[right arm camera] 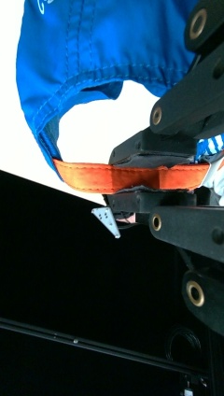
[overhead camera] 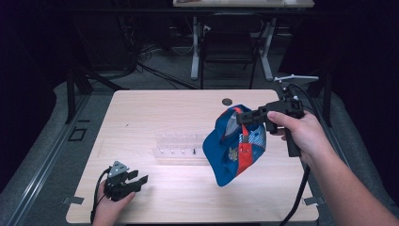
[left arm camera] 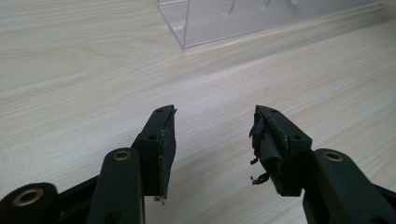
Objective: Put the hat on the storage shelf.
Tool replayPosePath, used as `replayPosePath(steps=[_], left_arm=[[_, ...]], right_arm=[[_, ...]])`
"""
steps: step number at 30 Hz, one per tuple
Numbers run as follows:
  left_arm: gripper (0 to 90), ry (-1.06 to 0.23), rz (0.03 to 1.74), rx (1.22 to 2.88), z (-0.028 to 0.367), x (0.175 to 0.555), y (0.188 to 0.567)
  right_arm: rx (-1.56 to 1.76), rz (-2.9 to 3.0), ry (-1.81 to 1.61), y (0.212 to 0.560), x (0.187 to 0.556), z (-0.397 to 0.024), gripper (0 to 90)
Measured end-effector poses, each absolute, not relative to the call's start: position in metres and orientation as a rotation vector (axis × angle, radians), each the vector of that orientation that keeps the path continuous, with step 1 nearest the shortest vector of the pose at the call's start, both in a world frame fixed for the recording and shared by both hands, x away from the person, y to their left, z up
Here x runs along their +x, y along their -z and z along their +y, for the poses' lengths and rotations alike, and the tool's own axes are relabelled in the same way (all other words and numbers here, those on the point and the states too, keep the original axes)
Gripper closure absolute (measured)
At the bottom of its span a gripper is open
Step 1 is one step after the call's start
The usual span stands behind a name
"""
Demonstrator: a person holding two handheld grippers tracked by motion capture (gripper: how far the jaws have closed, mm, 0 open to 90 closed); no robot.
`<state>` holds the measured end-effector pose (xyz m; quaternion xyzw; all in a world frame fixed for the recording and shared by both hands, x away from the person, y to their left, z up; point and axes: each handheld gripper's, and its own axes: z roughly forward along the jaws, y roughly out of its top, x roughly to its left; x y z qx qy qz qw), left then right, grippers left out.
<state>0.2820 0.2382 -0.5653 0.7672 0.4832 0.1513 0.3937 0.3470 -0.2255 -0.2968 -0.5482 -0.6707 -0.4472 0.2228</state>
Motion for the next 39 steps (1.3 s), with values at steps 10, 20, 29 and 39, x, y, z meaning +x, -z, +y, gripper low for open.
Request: replayPosePath(steps=[10, 20, 29, 39], left_arm=[[49.4, -0.381, 1.22, 1.957, 0.237, 0.282, 0.565], [49.4, -0.39, 1.213, 1.965, 0.236, 0.282, 0.564], [49.4, -0.389, 1.205, 1.943, 0.232, 0.282, 0.564], [51.6, -0.428, 1.127, 1.923, 0.215, 0.28, 0.546]], right_arm=[[-1.512, -1.848, 1.252, 0.286, 0.36, -0.214, 78.6], [-1.524, -1.828, 1.284, 0.285, 0.375, -0.201, 78.6], [-1.538, -1.791, 1.307, 0.289, 0.388, -0.195, 78.6], [-1.56, -1.76, 1.32, 0.293, 0.4, -0.192, 78.6]])
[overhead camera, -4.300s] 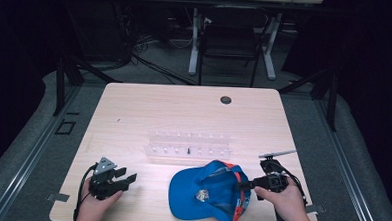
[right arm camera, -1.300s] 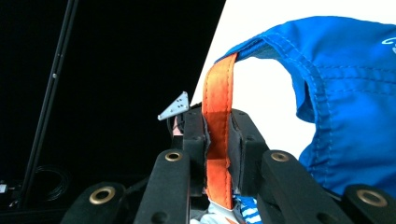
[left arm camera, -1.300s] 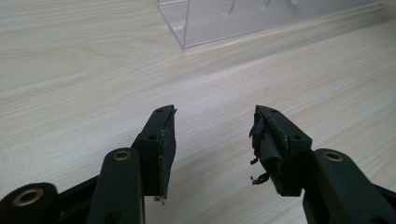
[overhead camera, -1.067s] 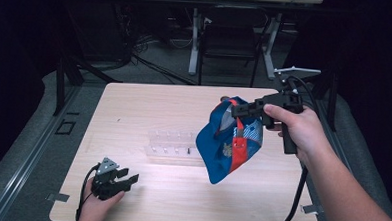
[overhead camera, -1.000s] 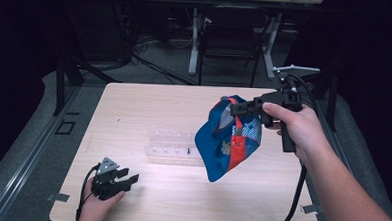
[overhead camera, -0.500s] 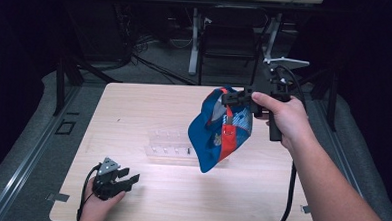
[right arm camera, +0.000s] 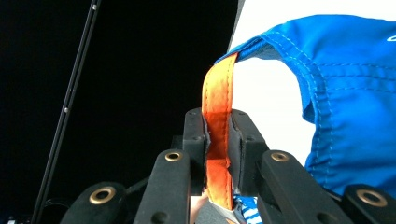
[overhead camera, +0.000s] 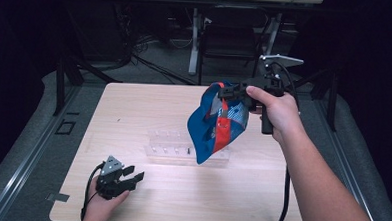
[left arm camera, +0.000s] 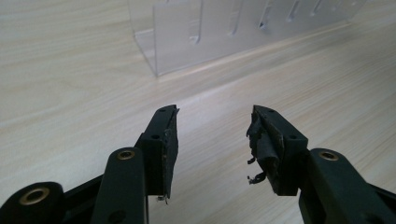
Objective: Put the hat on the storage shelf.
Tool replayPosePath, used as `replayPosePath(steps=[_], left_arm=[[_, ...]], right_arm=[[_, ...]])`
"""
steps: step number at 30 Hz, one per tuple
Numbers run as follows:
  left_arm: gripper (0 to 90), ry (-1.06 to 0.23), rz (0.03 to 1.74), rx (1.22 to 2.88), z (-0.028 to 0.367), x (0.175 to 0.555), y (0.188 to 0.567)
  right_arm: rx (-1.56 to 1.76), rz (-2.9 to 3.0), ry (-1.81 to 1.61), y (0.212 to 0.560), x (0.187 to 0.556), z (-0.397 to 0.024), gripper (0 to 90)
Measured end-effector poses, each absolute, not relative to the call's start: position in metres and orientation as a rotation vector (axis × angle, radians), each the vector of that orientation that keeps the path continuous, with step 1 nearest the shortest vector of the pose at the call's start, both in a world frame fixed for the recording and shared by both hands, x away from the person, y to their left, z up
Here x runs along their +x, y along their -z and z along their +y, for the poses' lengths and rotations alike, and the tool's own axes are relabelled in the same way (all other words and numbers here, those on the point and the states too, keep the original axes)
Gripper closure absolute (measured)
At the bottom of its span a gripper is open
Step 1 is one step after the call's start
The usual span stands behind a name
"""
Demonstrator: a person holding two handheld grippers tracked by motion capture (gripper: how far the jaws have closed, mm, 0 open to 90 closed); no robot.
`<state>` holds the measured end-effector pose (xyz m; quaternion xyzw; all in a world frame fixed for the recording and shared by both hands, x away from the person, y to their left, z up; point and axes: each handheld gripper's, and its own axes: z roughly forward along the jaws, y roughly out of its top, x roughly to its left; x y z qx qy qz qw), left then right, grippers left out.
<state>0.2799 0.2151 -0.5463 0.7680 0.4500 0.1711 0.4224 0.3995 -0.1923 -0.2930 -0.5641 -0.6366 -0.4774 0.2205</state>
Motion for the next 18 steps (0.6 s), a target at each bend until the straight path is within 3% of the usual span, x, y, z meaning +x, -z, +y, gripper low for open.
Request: replayPosePath(steps=[5, 18], left_arm=[[51.3, -0.501, 1.031, 1.926, 0.194, 0.284, 0.529], [49.0, -0.527, 0.85, 1.95, 0.131, 0.295, 0.498]], right_arm=[[-1.566, -1.748, 1.329, 0.294, 0.404, -0.19, 78.6], [-1.571, -1.728, 1.342, 0.296, 0.413, -0.175, 78.5]])
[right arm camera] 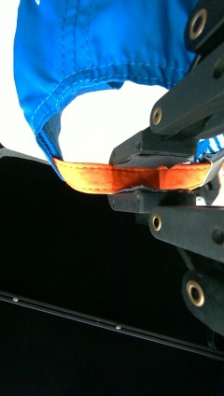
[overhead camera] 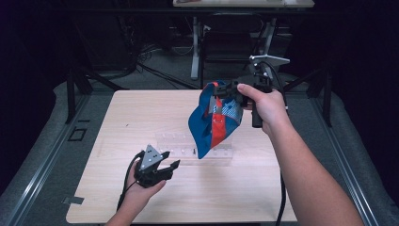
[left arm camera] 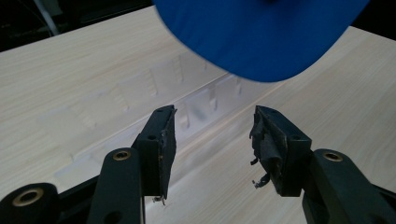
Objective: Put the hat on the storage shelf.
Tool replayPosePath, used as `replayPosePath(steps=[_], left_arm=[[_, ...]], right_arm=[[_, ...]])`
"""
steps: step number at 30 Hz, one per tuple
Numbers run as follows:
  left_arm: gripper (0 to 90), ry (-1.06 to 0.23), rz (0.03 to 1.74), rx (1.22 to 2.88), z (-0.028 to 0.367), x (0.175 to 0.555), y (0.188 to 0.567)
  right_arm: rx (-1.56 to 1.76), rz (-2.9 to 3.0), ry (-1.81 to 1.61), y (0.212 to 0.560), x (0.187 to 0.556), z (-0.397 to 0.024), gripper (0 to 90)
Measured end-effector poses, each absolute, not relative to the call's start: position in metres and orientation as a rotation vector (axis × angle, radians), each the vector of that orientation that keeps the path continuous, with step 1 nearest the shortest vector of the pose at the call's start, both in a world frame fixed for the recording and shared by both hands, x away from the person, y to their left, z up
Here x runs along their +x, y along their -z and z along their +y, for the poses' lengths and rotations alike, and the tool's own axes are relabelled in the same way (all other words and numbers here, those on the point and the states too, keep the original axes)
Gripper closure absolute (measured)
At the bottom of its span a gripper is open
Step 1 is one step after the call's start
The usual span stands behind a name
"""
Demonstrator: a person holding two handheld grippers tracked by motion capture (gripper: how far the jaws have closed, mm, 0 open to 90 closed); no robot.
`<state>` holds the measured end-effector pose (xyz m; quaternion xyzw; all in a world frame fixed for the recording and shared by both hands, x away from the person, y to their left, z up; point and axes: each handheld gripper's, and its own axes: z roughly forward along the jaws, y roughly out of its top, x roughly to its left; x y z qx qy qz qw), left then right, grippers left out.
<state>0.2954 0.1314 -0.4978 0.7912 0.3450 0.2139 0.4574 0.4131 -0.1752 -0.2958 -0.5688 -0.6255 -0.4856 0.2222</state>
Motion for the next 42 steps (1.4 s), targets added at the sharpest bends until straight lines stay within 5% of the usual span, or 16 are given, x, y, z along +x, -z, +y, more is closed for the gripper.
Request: replayPosePath(steps=[16, 29, 42], left_arm=[[48.4, -0.586, 0.713, 2.012, 0.072, 0.295, 0.479], [79.9, -0.63, 0.778, 2.062, 0.081, 0.304, 0.48], [87.9, -0.607, 0.759, 2.064, 0.089, 0.309, 0.483]], right_arm=[[-1.558, -1.728, 1.336, 0.301, 0.417, -0.162, 78.6], [-1.549, -1.734, 1.323, 0.304, 0.415, -0.161, 78.5], [-1.55, -1.733, 1.317, 0.31, 0.418, -0.156, 78.6]])
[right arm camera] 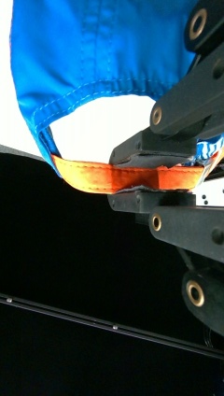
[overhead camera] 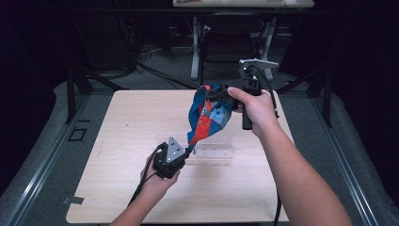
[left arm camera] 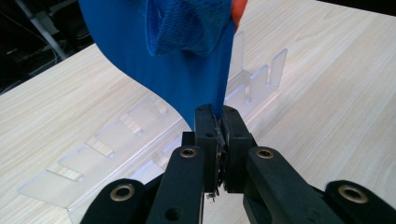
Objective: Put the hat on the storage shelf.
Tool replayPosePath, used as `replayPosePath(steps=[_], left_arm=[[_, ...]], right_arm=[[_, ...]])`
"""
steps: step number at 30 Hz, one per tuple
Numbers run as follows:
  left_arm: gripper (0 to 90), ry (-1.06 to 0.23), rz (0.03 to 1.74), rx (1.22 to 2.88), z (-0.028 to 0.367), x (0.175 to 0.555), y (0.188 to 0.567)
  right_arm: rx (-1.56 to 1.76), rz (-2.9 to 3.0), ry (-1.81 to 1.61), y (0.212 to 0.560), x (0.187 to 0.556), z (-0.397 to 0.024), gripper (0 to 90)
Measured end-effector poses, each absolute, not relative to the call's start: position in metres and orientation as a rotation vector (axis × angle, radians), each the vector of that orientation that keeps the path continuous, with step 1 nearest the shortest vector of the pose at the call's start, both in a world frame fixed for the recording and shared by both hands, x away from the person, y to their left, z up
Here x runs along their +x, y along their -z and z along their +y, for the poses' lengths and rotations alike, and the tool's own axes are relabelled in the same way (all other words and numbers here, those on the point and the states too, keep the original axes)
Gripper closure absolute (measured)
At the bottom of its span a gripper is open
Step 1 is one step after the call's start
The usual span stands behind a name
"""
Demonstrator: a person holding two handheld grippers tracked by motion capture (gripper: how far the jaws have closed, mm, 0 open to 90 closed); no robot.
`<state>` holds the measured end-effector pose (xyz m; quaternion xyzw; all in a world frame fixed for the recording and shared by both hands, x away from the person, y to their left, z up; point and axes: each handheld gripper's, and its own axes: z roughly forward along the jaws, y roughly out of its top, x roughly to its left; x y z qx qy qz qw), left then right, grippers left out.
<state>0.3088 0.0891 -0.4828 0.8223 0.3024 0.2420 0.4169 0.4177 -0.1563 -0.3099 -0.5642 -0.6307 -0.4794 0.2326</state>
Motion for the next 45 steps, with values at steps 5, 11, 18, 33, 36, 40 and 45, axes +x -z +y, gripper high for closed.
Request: replayPosePath(steps=[5, 11, 18, 33, 36, 40, 45], left_arm=[[88.0, -0.605, 0.773, 2.063, 0.091, 0.31, 0.485], [88.1, -0.592, 0.787, 2.064, 0.092, 0.311, 0.49], [88.1, -0.587, 0.789, 2.066, 0.092, 0.312, 0.496], [88.2, -0.571, 0.798, 2.059, 0.097, 0.315, 0.505], [88.3, -0.576, 0.794, 2.057, 0.098, 0.314, 0.506], [88.2, -0.572, 0.793, 2.059, 0.1, 0.314, 0.508], [88.2, -0.562, 0.8, 2.061, 0.102, 0.315, 0.513]], right_arm=[[-1.554, -1.731, 1.314, 0.314, 0.419, -0.156, 78.5], [-1.561, -1.727, 1.303, 0.322, 0.422, -0.157, 78.5], [-1.569, -1.73, 1.286, 0.329, 0.424, -0.155, 78.5], [-1.581, -1.732, 1.248, 0.345, 0.428, -0.151, 78.3], [-1.589, -1.75, 1.247, 0.346, 0.428, -0.15, 78.1], [-1.609, -1.77, 1.247, 0.345, 0.427, -0.151, 75.3], [-1.618, -1.787, 1.264, 0.344, 0.426, -0.157, 69.3]])
